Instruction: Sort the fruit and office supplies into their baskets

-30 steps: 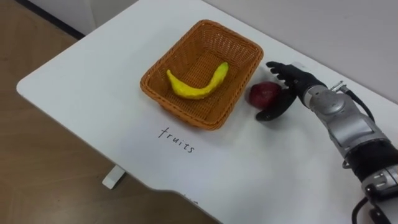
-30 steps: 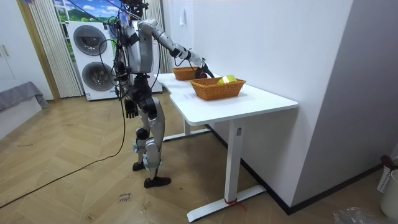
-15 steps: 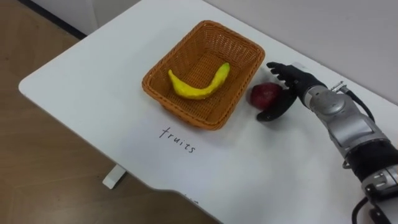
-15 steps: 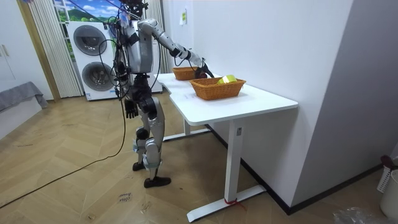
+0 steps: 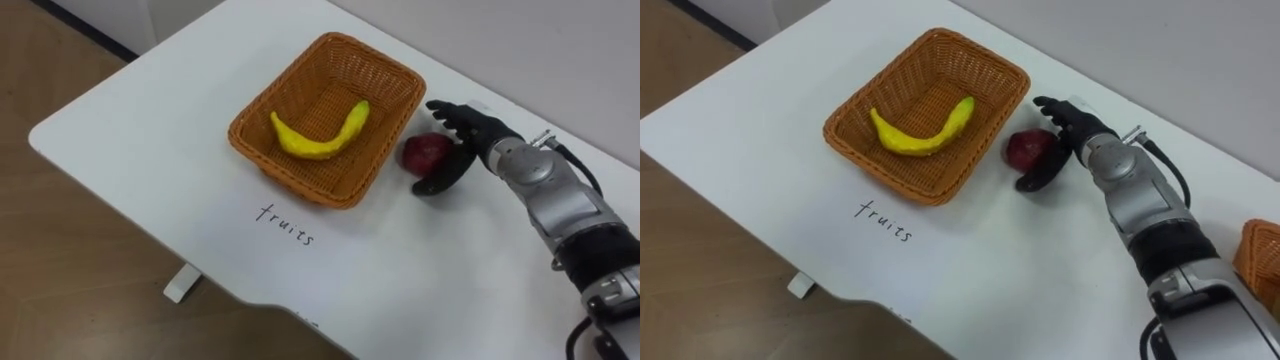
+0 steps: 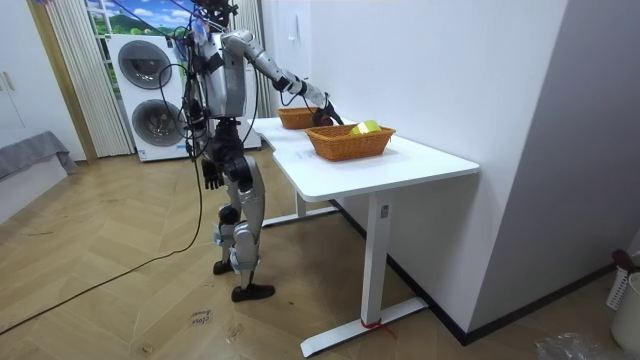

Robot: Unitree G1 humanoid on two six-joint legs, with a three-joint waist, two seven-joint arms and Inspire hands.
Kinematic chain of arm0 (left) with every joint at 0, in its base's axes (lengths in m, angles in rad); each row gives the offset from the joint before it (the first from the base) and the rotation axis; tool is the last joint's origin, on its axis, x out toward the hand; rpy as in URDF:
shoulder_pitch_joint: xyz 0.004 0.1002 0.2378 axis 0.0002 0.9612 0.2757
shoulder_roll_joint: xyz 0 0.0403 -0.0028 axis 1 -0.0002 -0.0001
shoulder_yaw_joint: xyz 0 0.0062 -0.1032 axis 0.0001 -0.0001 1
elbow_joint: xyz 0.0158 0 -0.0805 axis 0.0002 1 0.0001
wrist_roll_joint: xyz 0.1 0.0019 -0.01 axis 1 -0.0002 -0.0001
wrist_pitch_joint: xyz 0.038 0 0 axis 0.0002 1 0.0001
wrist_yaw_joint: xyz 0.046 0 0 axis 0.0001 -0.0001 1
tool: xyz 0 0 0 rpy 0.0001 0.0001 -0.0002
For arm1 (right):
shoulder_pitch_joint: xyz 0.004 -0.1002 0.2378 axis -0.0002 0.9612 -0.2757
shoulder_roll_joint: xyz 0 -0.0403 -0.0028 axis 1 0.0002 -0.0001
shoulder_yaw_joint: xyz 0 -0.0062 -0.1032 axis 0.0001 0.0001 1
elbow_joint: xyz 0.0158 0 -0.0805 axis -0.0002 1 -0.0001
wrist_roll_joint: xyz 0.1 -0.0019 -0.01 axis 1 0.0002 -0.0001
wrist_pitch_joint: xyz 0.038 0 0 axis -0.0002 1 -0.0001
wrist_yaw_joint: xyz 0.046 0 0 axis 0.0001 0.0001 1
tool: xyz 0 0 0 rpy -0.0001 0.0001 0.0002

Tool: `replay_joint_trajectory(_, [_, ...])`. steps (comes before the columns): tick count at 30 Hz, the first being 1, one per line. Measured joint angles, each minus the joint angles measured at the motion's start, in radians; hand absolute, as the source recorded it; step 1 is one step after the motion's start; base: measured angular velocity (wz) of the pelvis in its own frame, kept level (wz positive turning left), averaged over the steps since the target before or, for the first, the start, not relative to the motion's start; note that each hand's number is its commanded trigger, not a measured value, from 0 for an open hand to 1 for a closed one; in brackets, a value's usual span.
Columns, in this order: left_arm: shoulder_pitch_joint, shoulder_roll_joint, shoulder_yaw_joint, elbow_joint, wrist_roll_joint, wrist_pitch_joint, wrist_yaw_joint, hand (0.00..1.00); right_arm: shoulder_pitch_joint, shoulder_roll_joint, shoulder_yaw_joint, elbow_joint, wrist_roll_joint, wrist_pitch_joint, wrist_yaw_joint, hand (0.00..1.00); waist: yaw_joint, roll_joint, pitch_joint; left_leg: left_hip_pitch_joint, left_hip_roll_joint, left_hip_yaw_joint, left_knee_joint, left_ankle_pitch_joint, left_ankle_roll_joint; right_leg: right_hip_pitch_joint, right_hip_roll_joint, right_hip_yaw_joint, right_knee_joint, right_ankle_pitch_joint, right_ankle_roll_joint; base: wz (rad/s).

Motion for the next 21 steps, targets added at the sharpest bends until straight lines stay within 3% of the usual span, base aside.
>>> replay_joint_trajectory(7, [0.000,0.020,0.002,0.002,0.002,0.002,-0.043,0.00,0.000,-0.028,0.029,-0.013,-0.013,-0.005,0.104,0.00,0.003,-0.002,-0.0016,0.001,0.000,0.000,-0.001,-0.001,-0.001,0.000,0.000,-0.001,0.000,0.001,-0.001,0.00])
replay_joint_trajectory(19, [0.000,0.021,0.002,0.006,0.004,0.016,-0.066,0.00,0.000,-0.030,0.028,-0.013,-0.048,-0.002,0.139,0.00,0.008,-0.006,-0.0043,0.003,0.000,0.000,-0.002,-0.001,-0.001,0.000,0.000,0.001,0.000,0.001,-0.001,0.00])
replay_joint_trajectory(20, [0.000,0.021,0.002,0.006,0.004,0.016,-0.066,0.00,0.000,-0.030,0.028,-0.013,-0.048,-0.002,0.139,0.07,0.008,-0.006,-0.0044,0.003,0.000,0.000,-0.002,-0.001,-0.001,0.000,0.000,0.001,0.000,0.001,-0.001,0.00])
replay_joint_trajectory(21, [0.000,0.021,0.002,0.006,0.004,0.016,-0.066,0.00,0.000,-0.030,0.028,-0.013,-0.048,-0.002,0.139,0.42,0.008,-0.006,-0.0044,0.003,0.000,0.000,-0.002,-0.001,-0.001,0.000,0.000,0.001,0.000,0.001,-0.001,0.00])
